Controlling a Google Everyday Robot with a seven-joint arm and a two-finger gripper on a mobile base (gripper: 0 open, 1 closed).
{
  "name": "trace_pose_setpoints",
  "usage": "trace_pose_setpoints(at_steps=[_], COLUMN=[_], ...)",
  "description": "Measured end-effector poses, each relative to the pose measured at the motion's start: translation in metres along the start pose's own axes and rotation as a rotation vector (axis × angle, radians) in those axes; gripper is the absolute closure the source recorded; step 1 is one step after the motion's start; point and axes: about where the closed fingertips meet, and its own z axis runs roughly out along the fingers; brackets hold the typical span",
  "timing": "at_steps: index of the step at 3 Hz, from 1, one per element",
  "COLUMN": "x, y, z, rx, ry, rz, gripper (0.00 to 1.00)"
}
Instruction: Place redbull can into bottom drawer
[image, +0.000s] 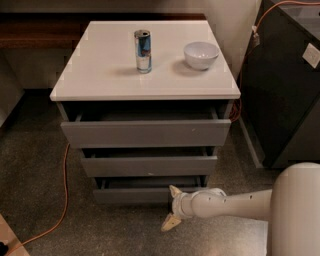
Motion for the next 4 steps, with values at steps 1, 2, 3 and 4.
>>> trace_pose_setpoints(at_steps=[1, 2, 3, 4], x=[0.004, 0.023, 0.044, 0.046], y=[-0.001, -0.005, -0.003, -0.010], z=[0.001, 0.026, 0.065, 0.089], rx=[0.008, 0.003, -0.013, -0.010], ry=[0.038, 0.082, 0.065, 0.007], rz=[-0.016, -0.008, -0.021, -0.031], gripper=[0.00, 0.00, 0.00, 0.00])
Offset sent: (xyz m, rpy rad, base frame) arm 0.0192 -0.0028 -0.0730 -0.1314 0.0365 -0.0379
